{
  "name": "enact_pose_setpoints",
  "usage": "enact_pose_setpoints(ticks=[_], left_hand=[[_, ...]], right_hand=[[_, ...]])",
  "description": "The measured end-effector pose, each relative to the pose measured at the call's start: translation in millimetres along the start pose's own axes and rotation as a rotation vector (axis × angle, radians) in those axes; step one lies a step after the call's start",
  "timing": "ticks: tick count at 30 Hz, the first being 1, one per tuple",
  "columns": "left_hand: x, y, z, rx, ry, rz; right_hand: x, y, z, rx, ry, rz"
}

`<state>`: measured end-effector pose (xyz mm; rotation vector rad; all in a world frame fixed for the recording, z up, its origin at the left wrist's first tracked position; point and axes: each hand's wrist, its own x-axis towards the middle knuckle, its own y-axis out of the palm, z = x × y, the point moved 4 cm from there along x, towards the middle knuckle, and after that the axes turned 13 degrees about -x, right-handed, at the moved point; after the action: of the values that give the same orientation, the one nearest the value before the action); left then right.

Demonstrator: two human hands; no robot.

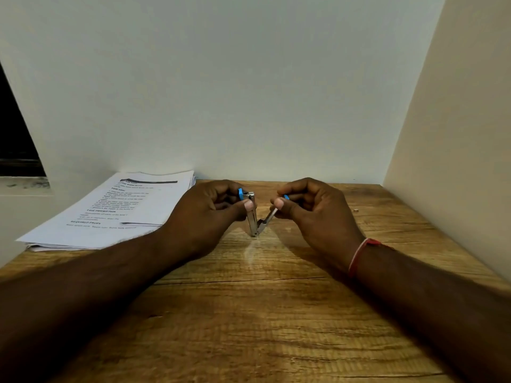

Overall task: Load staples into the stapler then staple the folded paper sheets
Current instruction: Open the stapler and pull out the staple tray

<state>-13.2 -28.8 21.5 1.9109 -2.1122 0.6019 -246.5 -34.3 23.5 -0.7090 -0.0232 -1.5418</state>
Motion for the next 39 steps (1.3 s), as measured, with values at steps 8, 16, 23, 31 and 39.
enact_pose_setpoints(ticks=[8,16,23,31,39], left_hand=[[7.4,-14.0,9.9,-0.092,-0.028,-0.054],[4.7,-6.1,5.5,0.049,0.029,-0.048],[-0.3,0.7,-2.3,0.184,0.069,-0.029],[-6.5,9.4,-11.3,0.170,0.108,0.044],[-9.9,12.6,-13.7,0.146,0.143,0.006]], right_hand=[[0.5,-5.2,-12.0,-0.266,0.093,0.084],[-1.0,-5.2,-12.5,-0.479,0.052,0.179],[-1.9,-5.7,3.9,-0.542,-0.063,0.154],[-9.2,-5.4,20.9,-0.179,-0.167,0.095],[-9.3,-6.0,22.7,-0.183,-0.168,0.114]])
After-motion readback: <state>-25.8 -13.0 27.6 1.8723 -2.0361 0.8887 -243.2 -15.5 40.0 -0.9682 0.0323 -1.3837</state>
